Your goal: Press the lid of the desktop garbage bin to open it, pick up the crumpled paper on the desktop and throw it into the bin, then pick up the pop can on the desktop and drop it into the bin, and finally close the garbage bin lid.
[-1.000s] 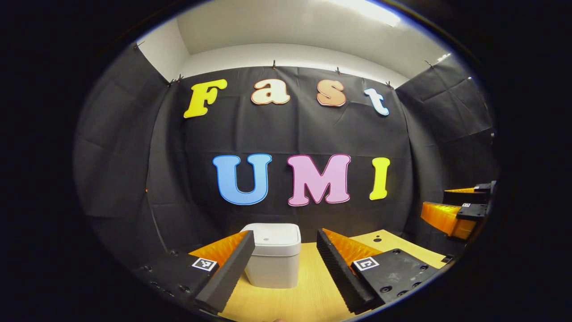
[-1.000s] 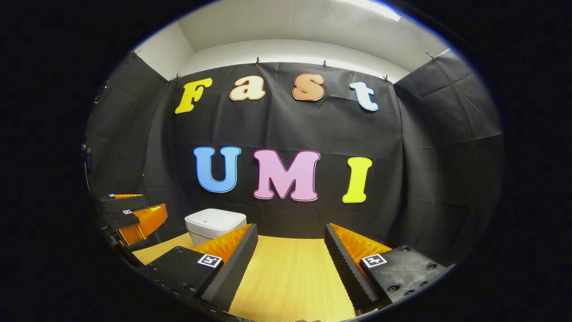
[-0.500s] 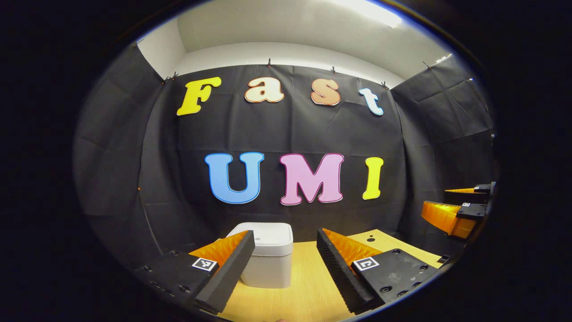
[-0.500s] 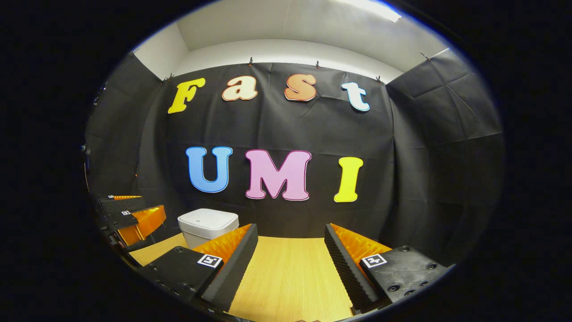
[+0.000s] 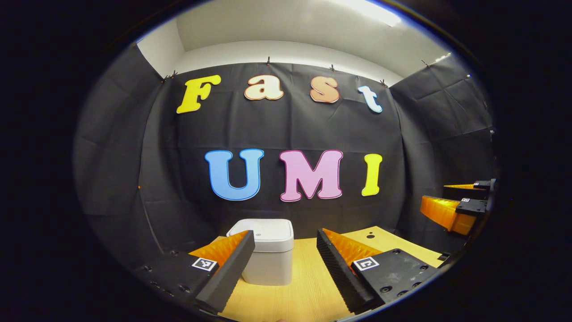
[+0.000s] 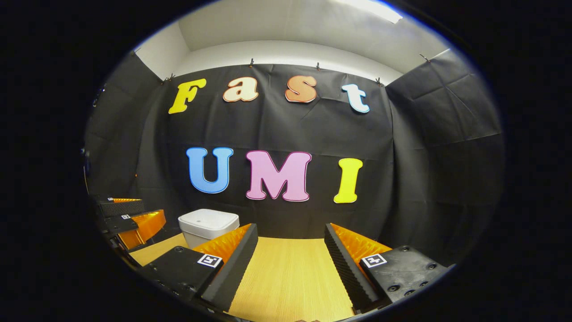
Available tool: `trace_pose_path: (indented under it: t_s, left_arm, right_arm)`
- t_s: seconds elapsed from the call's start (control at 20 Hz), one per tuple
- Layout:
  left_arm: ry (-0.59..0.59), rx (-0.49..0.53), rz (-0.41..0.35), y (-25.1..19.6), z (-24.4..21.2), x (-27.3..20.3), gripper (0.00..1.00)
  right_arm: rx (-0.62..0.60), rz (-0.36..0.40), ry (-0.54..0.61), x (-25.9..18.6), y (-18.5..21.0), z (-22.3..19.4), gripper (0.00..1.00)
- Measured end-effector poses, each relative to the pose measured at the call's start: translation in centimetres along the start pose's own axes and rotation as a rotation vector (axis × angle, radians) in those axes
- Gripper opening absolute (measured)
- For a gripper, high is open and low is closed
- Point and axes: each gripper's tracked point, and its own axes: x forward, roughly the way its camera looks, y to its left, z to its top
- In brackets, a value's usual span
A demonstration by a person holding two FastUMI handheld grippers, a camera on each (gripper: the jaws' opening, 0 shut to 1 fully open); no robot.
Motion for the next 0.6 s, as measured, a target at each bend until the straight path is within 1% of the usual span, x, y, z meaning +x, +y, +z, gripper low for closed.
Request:
trace_pose_path:
  t_s: [0.2, 0.35, 0.6]
  left_arm:
    - [0.003, 0.000, 0.004, 0.3, -0.3, -0.2, 0.95]
    - [0.011, -0.007, -0.004, 0.2, -0.5, -0.4, 0.95]
    - [0.014, 0.013, -0.006, 0.2, -0.7, -0.4, 0.95]
  right_arm:
    - [0.022, 0.001, -0.013, 0.0, 0.3, 0.2, 0.97]
    - [0.003, 0.000, -0.006, -0.1, 0.5, -0.1, 0.97]
    - [-0.015, 0.006, 0.026, 0.0, 0.9, -0.9, 0.97]
